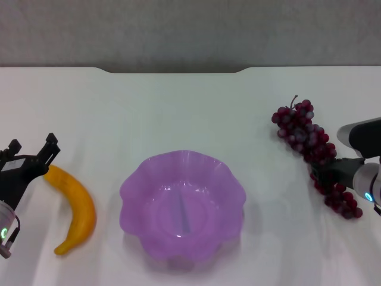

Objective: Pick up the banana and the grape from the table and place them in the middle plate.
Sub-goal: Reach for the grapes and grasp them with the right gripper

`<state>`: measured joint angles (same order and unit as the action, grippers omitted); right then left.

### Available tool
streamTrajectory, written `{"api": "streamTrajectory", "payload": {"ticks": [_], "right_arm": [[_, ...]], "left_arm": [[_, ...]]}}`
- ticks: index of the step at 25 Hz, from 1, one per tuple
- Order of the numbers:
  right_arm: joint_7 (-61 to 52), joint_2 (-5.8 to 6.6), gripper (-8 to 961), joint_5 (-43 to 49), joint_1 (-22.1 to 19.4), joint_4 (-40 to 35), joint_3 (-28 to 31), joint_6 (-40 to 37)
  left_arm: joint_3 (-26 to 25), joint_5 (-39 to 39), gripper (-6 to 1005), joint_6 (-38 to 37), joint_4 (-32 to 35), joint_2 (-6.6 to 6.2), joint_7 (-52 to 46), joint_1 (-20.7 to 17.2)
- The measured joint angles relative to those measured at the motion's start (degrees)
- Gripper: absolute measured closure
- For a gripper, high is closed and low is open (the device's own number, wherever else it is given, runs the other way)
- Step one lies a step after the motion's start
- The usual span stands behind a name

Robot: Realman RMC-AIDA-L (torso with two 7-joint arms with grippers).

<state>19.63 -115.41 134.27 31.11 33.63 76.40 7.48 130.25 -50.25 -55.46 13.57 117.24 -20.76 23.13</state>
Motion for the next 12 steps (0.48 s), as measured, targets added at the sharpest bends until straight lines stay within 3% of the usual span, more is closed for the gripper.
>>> {"api": "streamTrajectory", "payload": {"ticks": [12], "right_arm": [[0.24,0.00,621,0.02,-1.28,0.18,-0.73,-1.47]], "left_arm": [[-0.05,-0.03,107,0.00,0.01,0.01,-0.02,-0.08]]}}
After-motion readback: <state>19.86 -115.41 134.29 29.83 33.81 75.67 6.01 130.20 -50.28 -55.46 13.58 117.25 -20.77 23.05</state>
